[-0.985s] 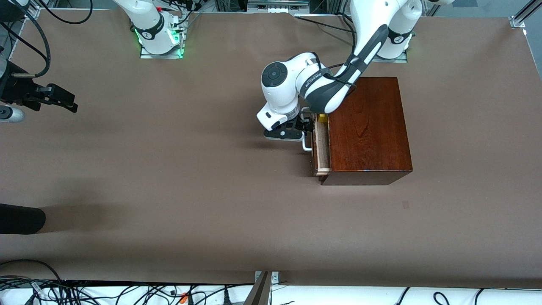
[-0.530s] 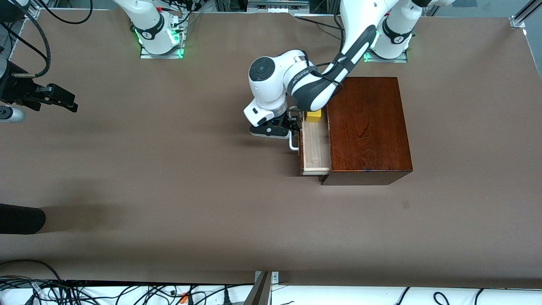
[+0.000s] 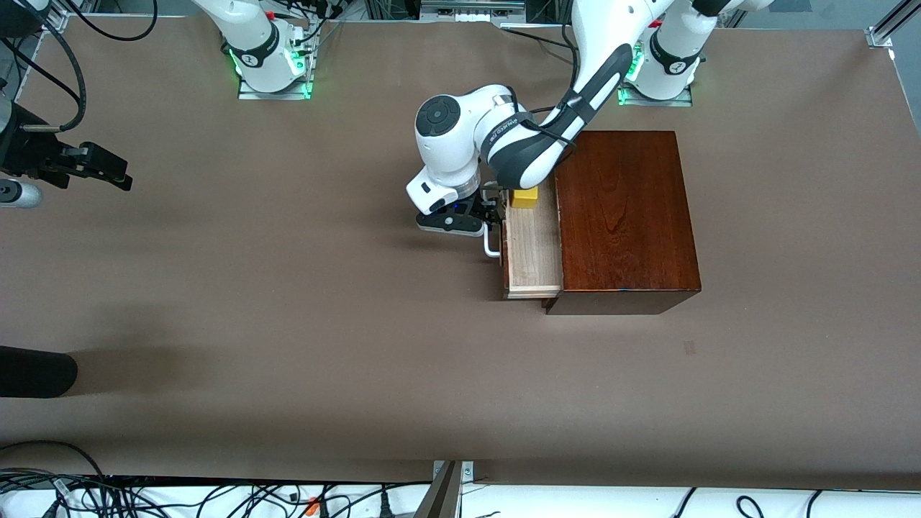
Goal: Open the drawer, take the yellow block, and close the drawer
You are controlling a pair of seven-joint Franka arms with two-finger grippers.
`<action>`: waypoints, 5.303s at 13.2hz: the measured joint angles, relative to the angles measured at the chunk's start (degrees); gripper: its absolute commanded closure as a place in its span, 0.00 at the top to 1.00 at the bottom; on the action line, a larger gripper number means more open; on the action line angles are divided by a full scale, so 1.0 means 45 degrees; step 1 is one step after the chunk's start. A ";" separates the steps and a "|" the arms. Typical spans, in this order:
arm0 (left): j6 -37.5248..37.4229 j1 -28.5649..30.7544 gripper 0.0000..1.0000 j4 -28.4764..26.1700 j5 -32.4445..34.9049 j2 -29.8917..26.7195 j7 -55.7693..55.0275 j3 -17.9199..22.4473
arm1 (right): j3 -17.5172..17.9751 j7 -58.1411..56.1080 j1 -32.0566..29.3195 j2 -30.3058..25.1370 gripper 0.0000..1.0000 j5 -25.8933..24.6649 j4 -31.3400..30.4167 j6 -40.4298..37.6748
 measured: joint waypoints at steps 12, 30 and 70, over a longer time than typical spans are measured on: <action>-0.1988 -0.0145 1.00 0.0750 -0.0022 -0.0543 0.0039 -0.0211 | 0.0000 0.0000 0.0000 0.0001 1.00 0.0000 0.0000 -0.0004; -0.7185 0.6981 1.00 0.1556 -0.3553 -0.5565 0.7241 0.0117 | 0.6308 1.8308 0.0708 0.0210 1.00 0.0111 0.0431 0.0351; -0.5851 0.6994 1.00 -0.2222 -0.4615 -0.8947 1.0872 0.4126 | 0.4629 3.4325 0.9522 0.9523 0.00 -0.3571 0.4323 0.6670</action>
